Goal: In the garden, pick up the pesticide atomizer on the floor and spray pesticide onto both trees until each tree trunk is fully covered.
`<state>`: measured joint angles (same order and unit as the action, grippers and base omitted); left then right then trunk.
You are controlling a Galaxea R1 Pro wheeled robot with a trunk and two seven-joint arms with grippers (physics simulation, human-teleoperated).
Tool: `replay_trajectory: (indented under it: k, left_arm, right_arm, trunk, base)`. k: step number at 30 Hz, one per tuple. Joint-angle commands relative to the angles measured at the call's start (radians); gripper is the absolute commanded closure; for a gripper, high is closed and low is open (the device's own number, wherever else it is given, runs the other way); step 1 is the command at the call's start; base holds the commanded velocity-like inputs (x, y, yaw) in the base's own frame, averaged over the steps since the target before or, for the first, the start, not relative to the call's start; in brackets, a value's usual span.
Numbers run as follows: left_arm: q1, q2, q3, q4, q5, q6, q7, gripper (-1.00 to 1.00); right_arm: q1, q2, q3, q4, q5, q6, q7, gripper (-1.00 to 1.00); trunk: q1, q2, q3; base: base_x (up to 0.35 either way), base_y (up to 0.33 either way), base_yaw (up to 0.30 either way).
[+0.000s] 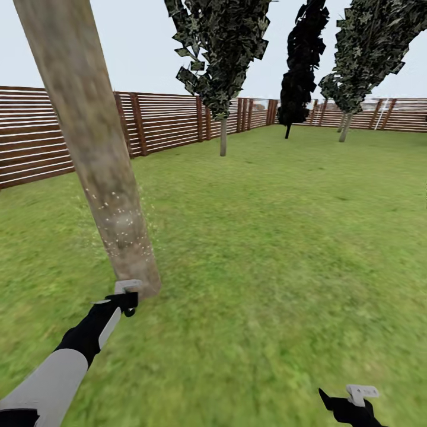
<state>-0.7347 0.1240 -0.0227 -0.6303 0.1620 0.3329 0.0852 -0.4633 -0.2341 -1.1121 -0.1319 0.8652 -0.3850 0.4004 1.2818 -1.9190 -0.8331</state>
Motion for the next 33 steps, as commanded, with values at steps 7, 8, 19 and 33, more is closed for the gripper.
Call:
replay_trajectory:
  k: [7,8,19,33]
  left_arm:
    - [0.055,0.002,-0.004,0.000,0.001,-0.012,0.007,1.00]
    - [0.071,0.004,-0.009,-0.001,0.000,-0.013,0.006,1.00]
    - [0.187,0.051,-0.125,-0.010,-0.171,-0.114,-0.305,1.00]
    - [0.150,0.151,-0.121,-0.057,-0.210,-0.126,-0.735,1.00]
  right_arm:
    - [0.000,-0.001,0.000,-0.001,-0.001,0.000,0.000,-1.00]
    - [0.000,-0.001,0.000,-0.001,-0.001,0.000,0.000,-1.00]
    - [-0.177,0.147,0.215,-0.012,0.079,0.014,0.007,-1.00]
    - [-0.424,0.353,0.342,-0.088,0.138,0.238,0.433,-1.00]
  trunk:
    - [0.000,0.000,0.000]
    - [0.000,0.000,0.000]
    - [0.000,0.000,0.000]
    - [0.000,0.000,0.000]
  base:
    - [-0.037,-0.073,0.000]
    - [-0.280,-0.001,0.000]
    - [-0.346,0.000,0.000]
    - [-0.088,0.000,0.000]
